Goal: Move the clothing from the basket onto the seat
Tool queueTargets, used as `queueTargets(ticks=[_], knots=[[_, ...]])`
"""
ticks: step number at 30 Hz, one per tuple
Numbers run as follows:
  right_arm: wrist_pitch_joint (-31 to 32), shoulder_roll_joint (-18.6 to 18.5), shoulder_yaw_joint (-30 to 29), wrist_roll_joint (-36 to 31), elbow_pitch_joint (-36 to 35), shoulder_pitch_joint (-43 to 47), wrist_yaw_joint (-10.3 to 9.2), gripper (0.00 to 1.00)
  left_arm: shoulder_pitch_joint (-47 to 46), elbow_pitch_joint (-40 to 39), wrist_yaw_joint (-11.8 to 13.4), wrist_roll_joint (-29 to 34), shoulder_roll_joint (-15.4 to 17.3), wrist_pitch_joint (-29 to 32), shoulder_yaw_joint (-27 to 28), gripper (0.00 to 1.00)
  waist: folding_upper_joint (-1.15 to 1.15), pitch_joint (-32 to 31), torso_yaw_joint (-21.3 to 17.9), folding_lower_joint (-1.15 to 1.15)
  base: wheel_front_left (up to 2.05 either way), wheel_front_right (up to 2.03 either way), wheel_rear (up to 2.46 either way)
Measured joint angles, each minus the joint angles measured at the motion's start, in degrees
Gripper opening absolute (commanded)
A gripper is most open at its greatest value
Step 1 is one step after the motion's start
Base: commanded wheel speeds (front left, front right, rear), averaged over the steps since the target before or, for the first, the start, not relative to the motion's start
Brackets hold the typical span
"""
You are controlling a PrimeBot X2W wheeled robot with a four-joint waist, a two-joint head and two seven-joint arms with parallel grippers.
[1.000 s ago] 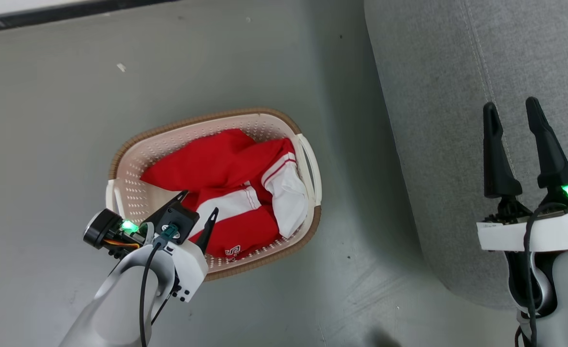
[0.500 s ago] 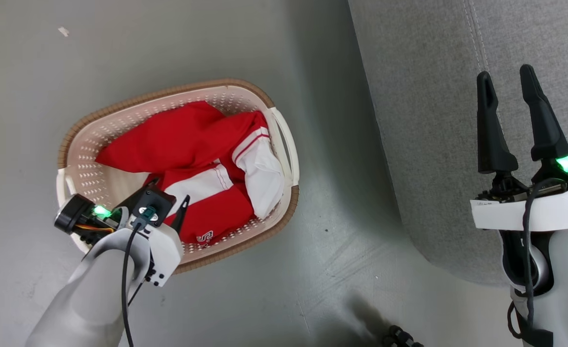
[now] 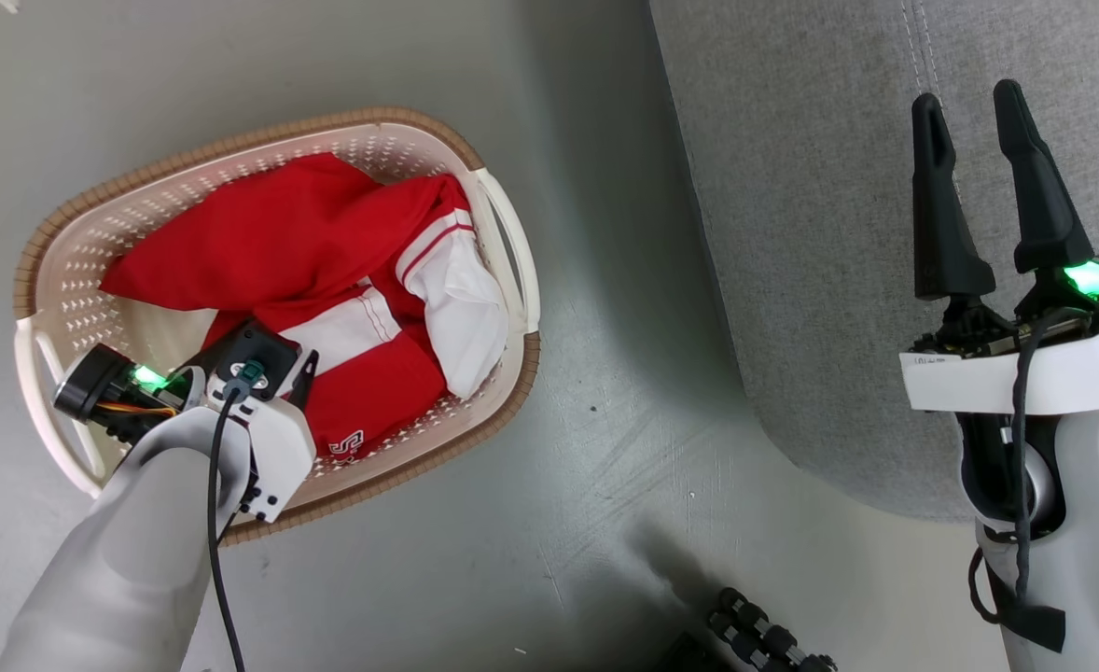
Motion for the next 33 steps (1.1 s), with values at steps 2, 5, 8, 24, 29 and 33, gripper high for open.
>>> queueTargets(ticks=[2, 5, 8, 24, 29, 33], knots=[[0.0, 0.0, 0.1, 0.1, 0.2, -0.7, 0.00, 1.00, -0.6, 0.6, 0.4, 0.5, 0.2, 0.8, 0.2, 1.00, 0.00, 0.7, -0.4, 0.00, 0.00, 0.00, 0.00], [0.0, 0.0, 0.4, 0.4, 0.3, -1.0, 0.00, 1.00, -1.6, 1.5, 1.2, 0.8, 0.5, 1.2, 0.7, 1.00, 0.00, 1.7, -1.0, 0.00, 0.00, 0.00, 0.00], [0.0, 0.0, 0.6, 1.1, 0.4, -2.0, 0.00, 1.00, -2.6, 2.4, 2.1, 0.8, 1.1, 2.1, 1.5, 1.00, 0.00, 2.6, -1.4, 0.00, 0.00, 0.00, 0.00], [0.0, 0.0, 1.9, 2.4, 0.9, -4.6, 0.00, 1.00, -4.5, 6.8, 3.3, 0.3, 0.9, 5.1, 2.4, 0.00, 0.00, 5.2, -3.2, 0.00, 0.00, 0.00, 0.00], [0.0, 0.0, 1.8, 2.4, 1.1, -5.4, 0.00, 1.00, -4.8, 7.0, 2.6, 0.1, 0.1, 4.9, 2.2, 0.00, 0.00, 5.0, -3.3, 0.00, 0.00, 0.00, 0.00], [0.0, 0.0, 1.3, 2.4, 1.5, -5.4, 0.00, 1.00, -4.9, 6.6, 1.7, -1.3, -0.4, 3.1, 2.6, 0.00, 0.00, 4.7, -3.2, 0.00, 0.00, 0.00, 0.00]])
